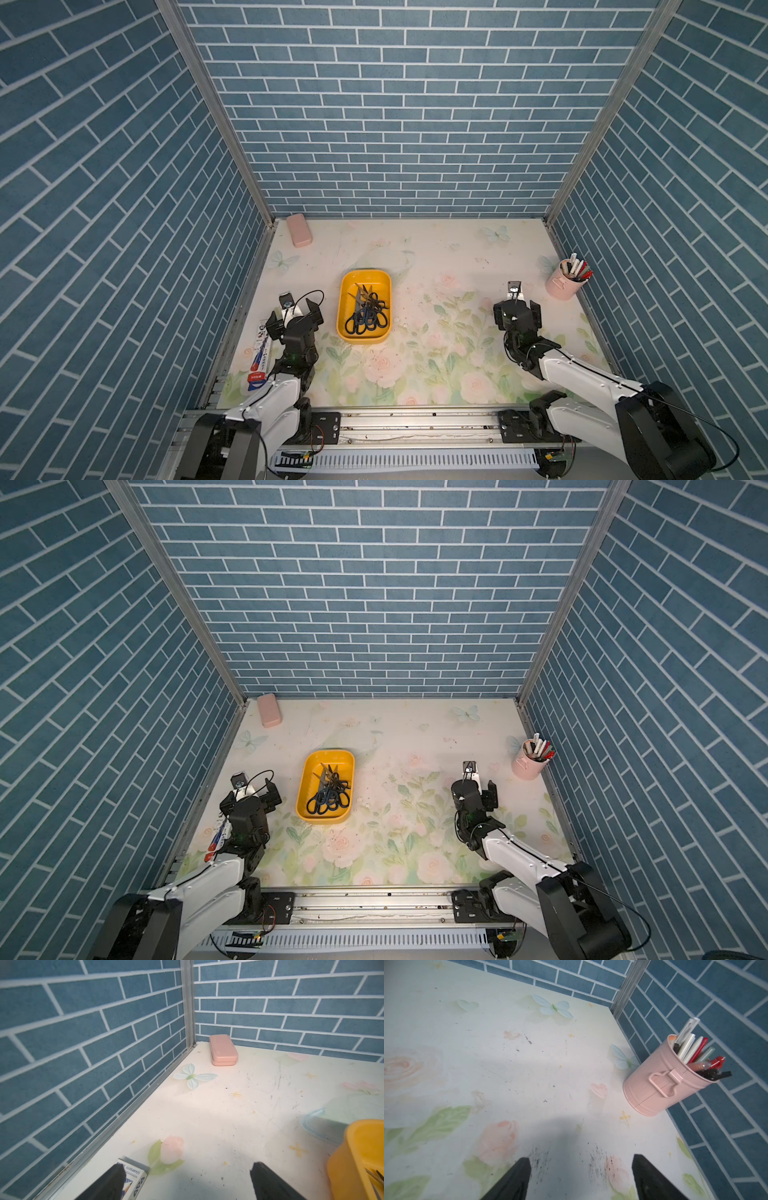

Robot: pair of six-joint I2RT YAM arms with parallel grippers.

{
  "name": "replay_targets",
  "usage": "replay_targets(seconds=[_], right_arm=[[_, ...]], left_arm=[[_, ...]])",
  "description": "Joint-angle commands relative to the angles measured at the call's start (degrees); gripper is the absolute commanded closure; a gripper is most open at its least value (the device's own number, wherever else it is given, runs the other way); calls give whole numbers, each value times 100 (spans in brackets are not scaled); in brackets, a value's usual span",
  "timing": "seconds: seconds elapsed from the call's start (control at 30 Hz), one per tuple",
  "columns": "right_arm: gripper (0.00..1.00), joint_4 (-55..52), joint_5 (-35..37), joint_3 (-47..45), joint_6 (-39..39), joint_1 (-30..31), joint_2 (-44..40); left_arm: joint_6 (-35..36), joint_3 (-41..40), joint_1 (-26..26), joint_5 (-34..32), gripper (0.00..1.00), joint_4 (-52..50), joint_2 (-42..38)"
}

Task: Put the scissors into the storage box
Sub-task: Reset both arms

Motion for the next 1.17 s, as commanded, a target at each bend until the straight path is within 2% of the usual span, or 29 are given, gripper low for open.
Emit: replay_targets(seconds=[0.0, 0.1, 0.13, 0.23, 0.33, 0.4, 0.47, 0.57, 0.6, 0.63, 0.67, 0.7, 0.9, 1.0, 1.13], right_arm=[[19, 2132, -310, -361, -622, -259, -76], [19, 3594, -744, -898, -677, -731, 258], [19, 3812, -776, -940, -620, -839, 329], [19, 4425, -1542, -1049, -410, -1377, 544], [19, 4946, -2156, -1029, -101, -1929, 939], [20, 5083, -2450, -897, -14, -2183, 1260], [19, 5481, -2886, -764, -43, -2340, 1888], [20, 5344, -3152, -404, -170, -2334, 2488], [10, 5187, -3088, -243, -183, -2328, 2580], [8, 4977, -3055, -194, -221, -2277, 2493], [1, 5064, -3063, -177, -255, -2256, 2567], [0, 4960, -3020, -157, -264, -2237, 2522], [0, 5005, -3066, -167, -286, -2221, 2543], [0, 4766, -3634, -40, -442, -2259, 2568], [0, 4768, -3646, -28, -465, -2262, 2578]], left_arm=[[404, -95, 39, 683, 0, 1461, 217], [583, -277, 86, 826, 0, 2520, 634], [598, -278, 140, 973, 0, 2763, 796], [513, -356, 329, 1415, 0, 3661, 1345], [372, -220, 472, 1469, 0, 4449, 2365], [469, 63, 498, 1782, 0, 4312, 2793], [552, 416, 495, 2011, 0, 3572, 2763], [387, 812, 498, 1582, 0, 2949, 2860], [379, 787, 499, 1601, 0, 2958, 2844], [387, 795, 506, 1593, 0, 2983, 2857], [382, 799, 504, 1590, 0, 2953, 2843], [387, 789, 505, 1592, 0, 2975, 2845], [380, 794, 506, 1596, 0, 2966, 2848], [391, 803, 506, 1592, 0, 2968, 2845], [387, 803, 505, 1592, 0, 2960, 2844]])
